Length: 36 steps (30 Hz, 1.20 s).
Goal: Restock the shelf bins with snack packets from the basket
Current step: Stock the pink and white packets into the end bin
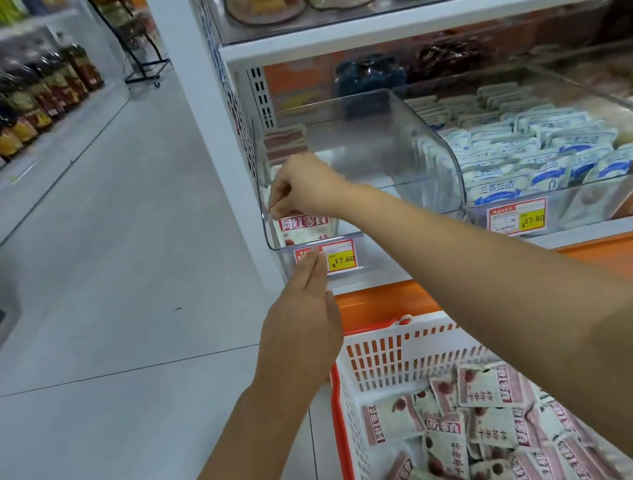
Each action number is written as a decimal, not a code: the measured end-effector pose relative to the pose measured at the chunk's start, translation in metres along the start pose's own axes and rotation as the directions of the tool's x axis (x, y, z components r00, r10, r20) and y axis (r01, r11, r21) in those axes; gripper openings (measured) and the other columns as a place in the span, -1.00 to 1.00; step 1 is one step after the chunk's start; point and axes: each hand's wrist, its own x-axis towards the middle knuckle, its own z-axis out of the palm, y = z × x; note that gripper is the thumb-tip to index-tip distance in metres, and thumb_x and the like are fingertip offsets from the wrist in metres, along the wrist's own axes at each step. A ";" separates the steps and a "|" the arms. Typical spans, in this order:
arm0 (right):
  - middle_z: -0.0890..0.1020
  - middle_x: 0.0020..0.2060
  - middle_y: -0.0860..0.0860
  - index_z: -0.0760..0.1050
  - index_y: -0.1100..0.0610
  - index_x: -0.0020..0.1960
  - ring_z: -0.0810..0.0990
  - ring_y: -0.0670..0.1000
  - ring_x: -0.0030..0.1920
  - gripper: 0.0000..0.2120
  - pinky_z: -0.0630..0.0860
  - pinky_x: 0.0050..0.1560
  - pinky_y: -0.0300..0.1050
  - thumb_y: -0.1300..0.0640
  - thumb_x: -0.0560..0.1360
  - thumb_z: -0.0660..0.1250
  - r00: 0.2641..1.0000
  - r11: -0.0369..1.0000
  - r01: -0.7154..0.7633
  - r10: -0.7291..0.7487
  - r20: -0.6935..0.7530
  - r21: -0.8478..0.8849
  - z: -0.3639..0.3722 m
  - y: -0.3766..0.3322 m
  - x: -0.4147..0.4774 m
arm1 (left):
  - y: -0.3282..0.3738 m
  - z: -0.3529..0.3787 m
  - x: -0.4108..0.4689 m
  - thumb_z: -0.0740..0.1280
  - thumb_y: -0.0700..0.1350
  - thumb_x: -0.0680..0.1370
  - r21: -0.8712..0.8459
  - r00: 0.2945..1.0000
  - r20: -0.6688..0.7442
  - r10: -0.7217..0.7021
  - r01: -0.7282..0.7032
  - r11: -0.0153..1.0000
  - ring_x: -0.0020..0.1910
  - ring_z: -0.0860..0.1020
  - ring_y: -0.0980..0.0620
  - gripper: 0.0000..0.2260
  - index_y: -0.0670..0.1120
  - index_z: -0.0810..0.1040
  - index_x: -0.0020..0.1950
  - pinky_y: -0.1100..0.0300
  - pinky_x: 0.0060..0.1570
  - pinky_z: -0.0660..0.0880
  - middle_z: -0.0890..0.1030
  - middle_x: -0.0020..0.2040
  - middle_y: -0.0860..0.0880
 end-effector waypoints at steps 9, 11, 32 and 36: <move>0.65 -0.27 -0.05 0.65 0.16 -0.13 0.56 -0.14 -0.26 -0.91 0.44 -0.20 -0.37 0.15 0.48 0.40 0.942 0.963 0.068 0.025 -0.336 0.262 -0.016 0.010 -0.096 | 0.003 0.007 -0.010 0.02 0.03 0.66 -0.023 0.999 0.030 0.043 -0.042 0.999 0.51 0.13 0.13 -0.55 0.05 0.06 0.55 0.27 0.41 0.09 0.10 0.55 0.10; 0.64 -0.28 -0.07 0.64 0.15 -0.13 0.55 -0.13 -0.25 -0.93 0.42 -0.21 -0.38 0.16 0.48 0.41 0.944 0.962 0.053 0.040 -0.328 0.269 -0.009 0.022 -0.132 | 0.008 0.012 -0.012 0.04 0.02 0.66 -0.009 0.996 0.060 0.067 -0.066 0.998 0.44 0.27 0.11 -0.59 0.03 0.19 0.52 0.25 0.37 0.21 0.25 0.51 0.06; 0.64 -0.10 0.23 0.50 0.32 0.23 0.60 0.14 -0.21 -0.59 0.56 -0.09 0.05 0.11 0.48 0.43 0.149 0.034 -0.903 0.960 0.237 0.428 0.152 0.236 -0.358 | -0.014 0.110 -0.019 0.18 -0.12 0.62 0.245 0.695 0.692 -0.197 0.031 0.969 -0.14 0.55 0.09 -0.74 -0.05 0.42 0.30 0.30 -0.18 0.50 0.56 0.05 -0.01; 0.60 -0.28 0.15 0.59 0.28 0.14 0.41 -0.03 -0.43 -0.68 0.26 -0.49 -0.17 0.06 0.52 0.38 0.181 0.104 -0.884 0.975 0.129 0.455 0.157 0.236 -0.352 | -0.015 0.111 -0.015 0.17 -0.18 0.61 0.259 0.679 0.700 -0.222 0.048 0.965 -0.20 0.53 0.09 -0.80 -0.07 0.48 0.20 0.31 -0.21 0.46 0.53 -0.08 0.00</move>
